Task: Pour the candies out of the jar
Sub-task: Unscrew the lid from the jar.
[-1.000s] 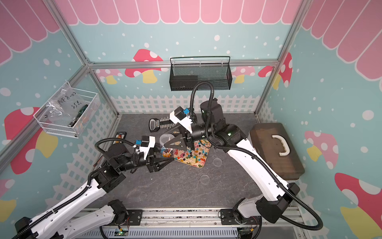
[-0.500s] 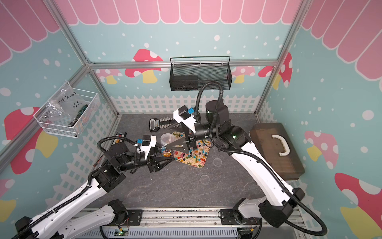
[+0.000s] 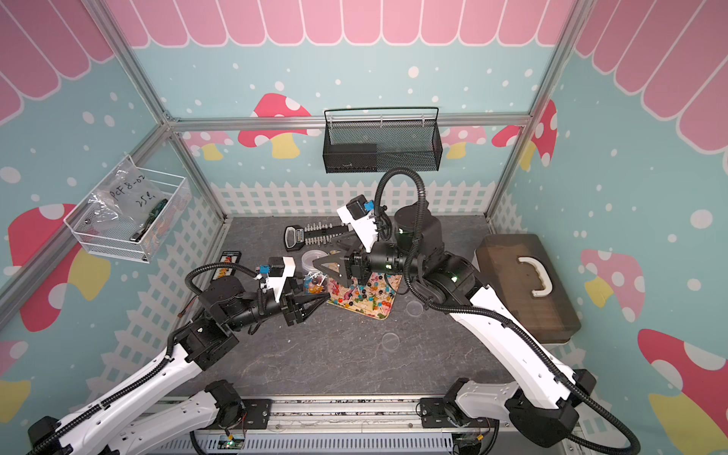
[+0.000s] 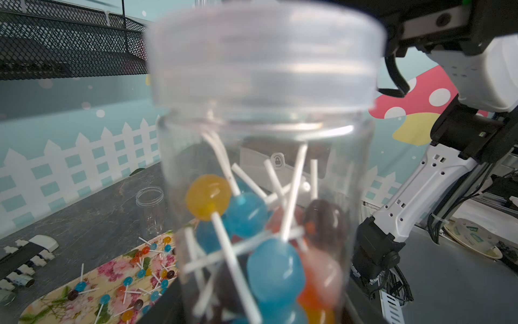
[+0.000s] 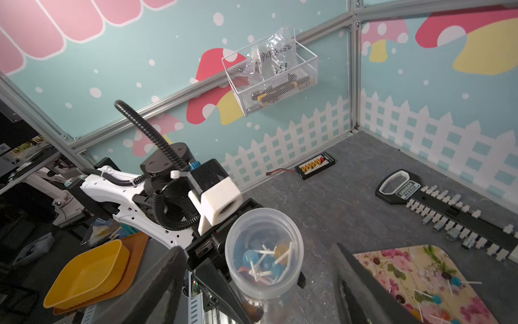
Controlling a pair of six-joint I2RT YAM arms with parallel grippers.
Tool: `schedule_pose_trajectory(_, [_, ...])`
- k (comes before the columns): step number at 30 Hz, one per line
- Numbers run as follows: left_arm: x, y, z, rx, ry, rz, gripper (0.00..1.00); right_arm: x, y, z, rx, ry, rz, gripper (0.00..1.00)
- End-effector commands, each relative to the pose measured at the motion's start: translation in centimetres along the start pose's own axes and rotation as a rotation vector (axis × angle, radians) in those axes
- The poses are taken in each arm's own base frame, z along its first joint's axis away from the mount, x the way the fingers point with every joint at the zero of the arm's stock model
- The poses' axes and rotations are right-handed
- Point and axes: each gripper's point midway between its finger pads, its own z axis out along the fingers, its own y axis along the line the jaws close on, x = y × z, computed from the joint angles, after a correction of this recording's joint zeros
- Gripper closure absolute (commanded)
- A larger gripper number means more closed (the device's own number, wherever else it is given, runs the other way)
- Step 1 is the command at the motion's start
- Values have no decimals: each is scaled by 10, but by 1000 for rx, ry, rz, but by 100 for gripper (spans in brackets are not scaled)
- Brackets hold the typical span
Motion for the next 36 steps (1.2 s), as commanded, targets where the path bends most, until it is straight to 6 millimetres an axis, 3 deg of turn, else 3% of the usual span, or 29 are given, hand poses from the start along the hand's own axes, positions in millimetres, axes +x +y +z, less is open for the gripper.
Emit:
schedule_pose_trajectory(1, [-5,2,-1,-10,-21,24,40,5,-3,7,37,24,41,21])
schedule_pose_trajectory(10, [-4,3,0,-12,-17,19,41,7,2,22,14,51,29,22])
schedule_pose_trajectory(20, [-5,2,-1,-15,-16,16,41,9,3,34,-5,68,15,37])
schedule_pose_trajectory(24, [-4,2,-1,-15,-14,17,41,11,2,32,6,75,6,40])
schedule_pose_trajectory(31, [-5,1,-1,-6,-18,16,41,3,2,27,19,55,-57,55])
schedule_pose_trajectory(36, [-10,-8,-2,39,-24,10,41,-1,17,22,-67,43,-207,58])
